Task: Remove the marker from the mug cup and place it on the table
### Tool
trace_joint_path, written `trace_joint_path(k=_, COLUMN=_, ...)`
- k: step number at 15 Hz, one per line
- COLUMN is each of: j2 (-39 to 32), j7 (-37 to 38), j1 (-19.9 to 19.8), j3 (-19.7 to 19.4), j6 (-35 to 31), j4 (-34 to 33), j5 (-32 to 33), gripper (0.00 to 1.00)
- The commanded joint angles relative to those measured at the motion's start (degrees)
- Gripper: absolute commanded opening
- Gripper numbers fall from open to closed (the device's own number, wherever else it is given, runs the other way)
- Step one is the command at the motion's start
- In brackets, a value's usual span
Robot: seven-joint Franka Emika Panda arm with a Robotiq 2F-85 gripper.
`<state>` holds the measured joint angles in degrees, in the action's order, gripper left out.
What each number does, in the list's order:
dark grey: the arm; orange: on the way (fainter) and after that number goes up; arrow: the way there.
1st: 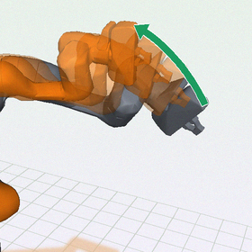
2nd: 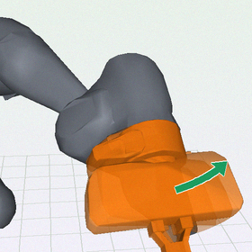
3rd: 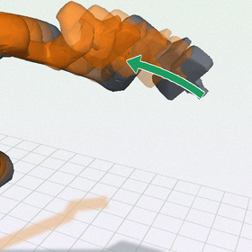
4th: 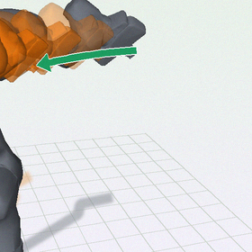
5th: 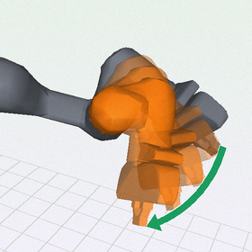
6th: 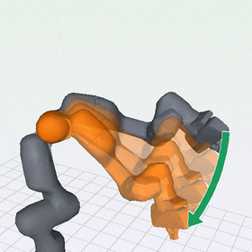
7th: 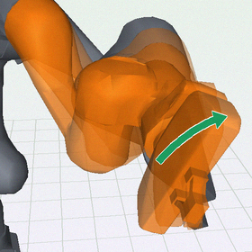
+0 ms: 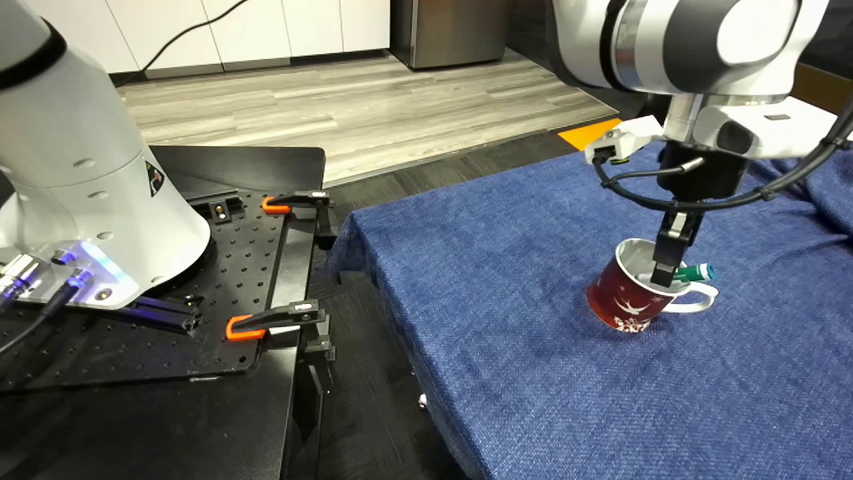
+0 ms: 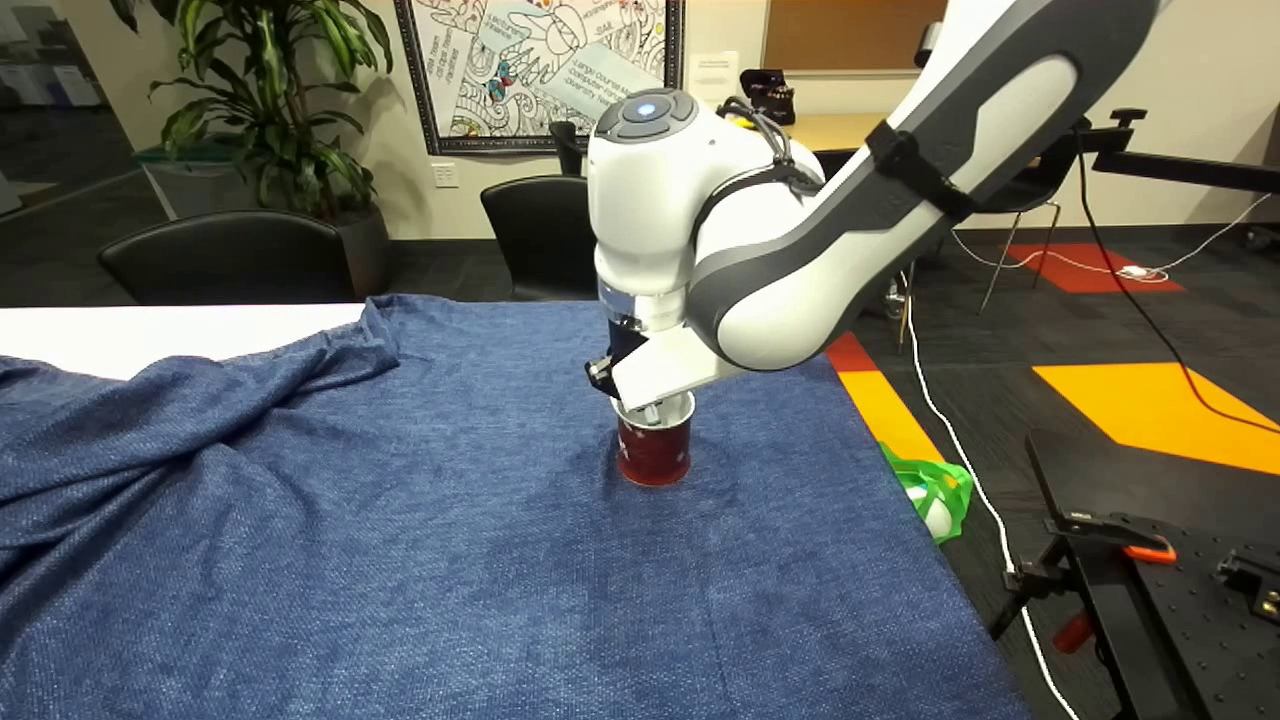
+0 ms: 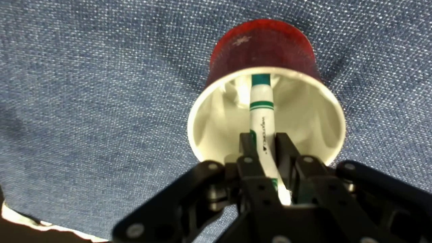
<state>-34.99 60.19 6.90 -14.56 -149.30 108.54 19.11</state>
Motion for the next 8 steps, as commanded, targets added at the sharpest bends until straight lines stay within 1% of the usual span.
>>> trace_joint_path(k=1, j2=6.1, j7=4.0, j1=5.5, j3=-4.9, j6=0.4, j4=5.5, j5=3.5, gripper=0.05)
trace_joint_path(k=3, j2=8.8, j7=6.7, j1=7.8, j3=-6.9, j6=0.1, j4=7.8, j5=6.6, gripper=0.05)
trace_joint_path(k=5, j2=12.1, j7=10.6, j1=10.0, j3=-8.4, j6=0.2, j4=10.1, j5=11.3, gripper=0.05)
trace_joint_path(k=7, j2=15.3, j7=14.4, j1=11.0, j3=-8.7, j6=0.2, j4=11.8, j5=16.4, gripper=0.05)
trace_joint_path(k=8, j2=16.6, j7=15.2, j1=10.3, j3=-7.8, j6=0.0, j4=12.2, j5=18.3, gripper=0.05)
